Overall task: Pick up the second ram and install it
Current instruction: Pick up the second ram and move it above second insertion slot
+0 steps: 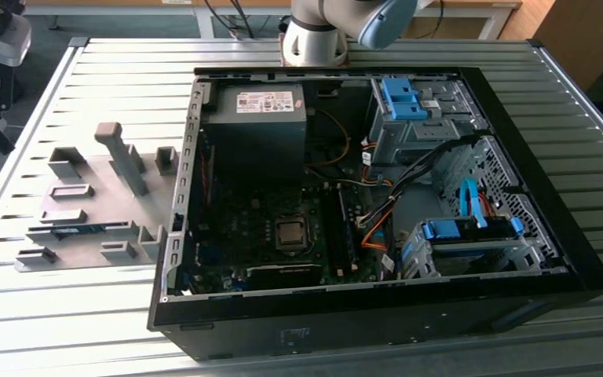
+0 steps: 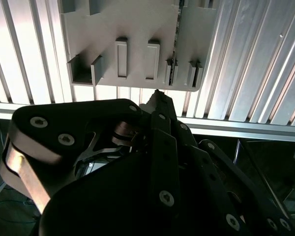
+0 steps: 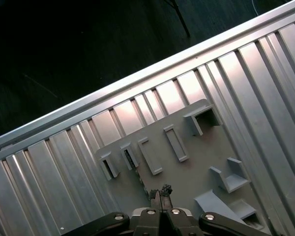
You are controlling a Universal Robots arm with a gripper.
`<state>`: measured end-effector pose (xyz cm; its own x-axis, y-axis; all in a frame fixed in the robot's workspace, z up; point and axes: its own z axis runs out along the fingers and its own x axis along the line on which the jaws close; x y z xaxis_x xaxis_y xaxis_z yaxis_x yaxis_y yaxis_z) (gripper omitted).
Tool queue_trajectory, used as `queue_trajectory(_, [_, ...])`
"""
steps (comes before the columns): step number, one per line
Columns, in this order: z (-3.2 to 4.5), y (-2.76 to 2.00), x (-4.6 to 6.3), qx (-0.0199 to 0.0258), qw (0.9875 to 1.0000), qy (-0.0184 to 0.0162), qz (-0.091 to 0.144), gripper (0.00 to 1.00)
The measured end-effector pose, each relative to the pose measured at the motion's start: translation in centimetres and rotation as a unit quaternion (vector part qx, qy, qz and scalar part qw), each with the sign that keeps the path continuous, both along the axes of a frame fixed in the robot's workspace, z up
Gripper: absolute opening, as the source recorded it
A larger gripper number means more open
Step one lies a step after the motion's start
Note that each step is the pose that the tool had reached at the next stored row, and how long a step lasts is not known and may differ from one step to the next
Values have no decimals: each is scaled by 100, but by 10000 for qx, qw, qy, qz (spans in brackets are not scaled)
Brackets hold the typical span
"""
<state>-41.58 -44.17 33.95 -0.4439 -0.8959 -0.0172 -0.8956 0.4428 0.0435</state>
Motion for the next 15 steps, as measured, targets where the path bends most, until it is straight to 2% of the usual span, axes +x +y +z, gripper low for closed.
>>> queue_trajectory(12, [-22,0,0,0,10000,0,0,11])
queue_trajectory(13, [-23,0,0,0,10000,0,0,16])
queue_trajectory(14, [-25,0,0,0,10000,0,0,16])
queue_trajectory(15, [-27,0,0,0,10000,0,0,24])
